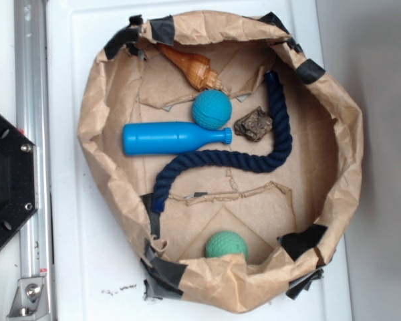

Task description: Grab the blue rope.

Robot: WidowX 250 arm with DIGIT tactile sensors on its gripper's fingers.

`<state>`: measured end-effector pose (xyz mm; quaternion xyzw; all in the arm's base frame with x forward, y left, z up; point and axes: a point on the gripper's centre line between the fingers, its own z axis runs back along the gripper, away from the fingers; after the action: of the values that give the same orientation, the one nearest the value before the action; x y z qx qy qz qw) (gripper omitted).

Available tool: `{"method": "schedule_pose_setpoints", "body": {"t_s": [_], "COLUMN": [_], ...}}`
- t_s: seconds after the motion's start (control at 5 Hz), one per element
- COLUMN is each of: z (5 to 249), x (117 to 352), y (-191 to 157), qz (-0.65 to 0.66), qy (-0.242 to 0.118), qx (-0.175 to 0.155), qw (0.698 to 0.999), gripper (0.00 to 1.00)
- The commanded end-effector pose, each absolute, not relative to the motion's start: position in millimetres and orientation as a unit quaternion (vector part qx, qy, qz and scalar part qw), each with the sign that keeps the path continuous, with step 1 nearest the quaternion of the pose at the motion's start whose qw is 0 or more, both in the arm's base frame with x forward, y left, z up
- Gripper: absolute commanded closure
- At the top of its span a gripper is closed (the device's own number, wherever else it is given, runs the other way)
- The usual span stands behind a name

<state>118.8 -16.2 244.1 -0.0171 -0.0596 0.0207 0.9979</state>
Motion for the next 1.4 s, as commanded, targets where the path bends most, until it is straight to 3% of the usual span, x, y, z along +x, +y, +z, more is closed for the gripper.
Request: {"method": "schedule_pose_setpoints", "body": {"t_s": [0.0,0.4,0.6,0.8,1.0,1.2], "z": [244,194,147,97,63,48], "x": [119,217,264,265,248,220], "y": [-16,-13,-11,-22,-31,-36], "qz": [0.021,0.206,0.299,0.323,0.291,0.264], "qy": [-0.060,0.004,0.031,0.034,0.042,0.041], "qx": [-0.017,-0.045,-0.048,-0.035,-0.012,0.004], "qw": [0.998,0.977,0.953,0.945,0.956,0.964], "gripper": [0.00,0.00,0.00,0.00,0.00,0.00]}}
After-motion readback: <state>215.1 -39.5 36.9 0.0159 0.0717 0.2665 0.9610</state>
